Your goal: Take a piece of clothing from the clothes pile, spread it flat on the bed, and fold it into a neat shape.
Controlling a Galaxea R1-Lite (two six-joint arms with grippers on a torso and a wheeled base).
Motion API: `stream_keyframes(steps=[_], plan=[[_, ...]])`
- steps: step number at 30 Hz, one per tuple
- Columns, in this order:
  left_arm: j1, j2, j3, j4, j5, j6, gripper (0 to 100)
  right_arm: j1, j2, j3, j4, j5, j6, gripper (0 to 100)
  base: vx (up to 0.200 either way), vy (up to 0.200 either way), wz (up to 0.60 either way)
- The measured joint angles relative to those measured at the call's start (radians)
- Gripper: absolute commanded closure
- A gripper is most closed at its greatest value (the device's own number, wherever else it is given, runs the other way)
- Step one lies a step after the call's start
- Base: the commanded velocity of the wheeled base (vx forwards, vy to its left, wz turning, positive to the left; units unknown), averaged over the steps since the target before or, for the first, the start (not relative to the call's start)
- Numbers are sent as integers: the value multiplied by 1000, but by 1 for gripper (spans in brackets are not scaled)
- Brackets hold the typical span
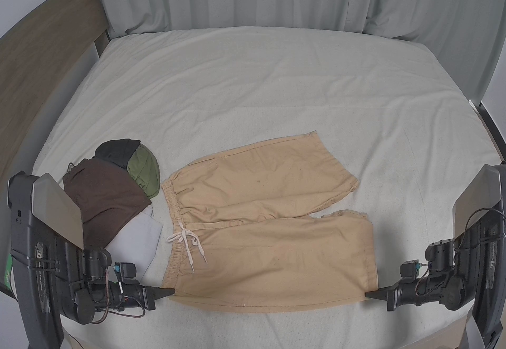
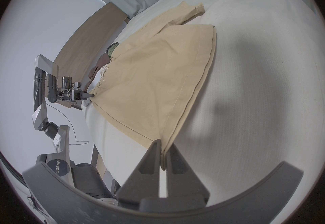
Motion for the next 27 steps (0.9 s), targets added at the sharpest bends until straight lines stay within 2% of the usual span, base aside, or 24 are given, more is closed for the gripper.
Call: stream_keyframes(steps=[12, 27], plan=[[1, 4, 38, 0, -19, 43, 100, -11, -59, 0, 149, 14, -40, 100, 0, 0, 0], [4, -2, 38, 1, -31, 63, 100, -8, -78, 0, 96, 33, -44, 100, 0, 0, 0]])
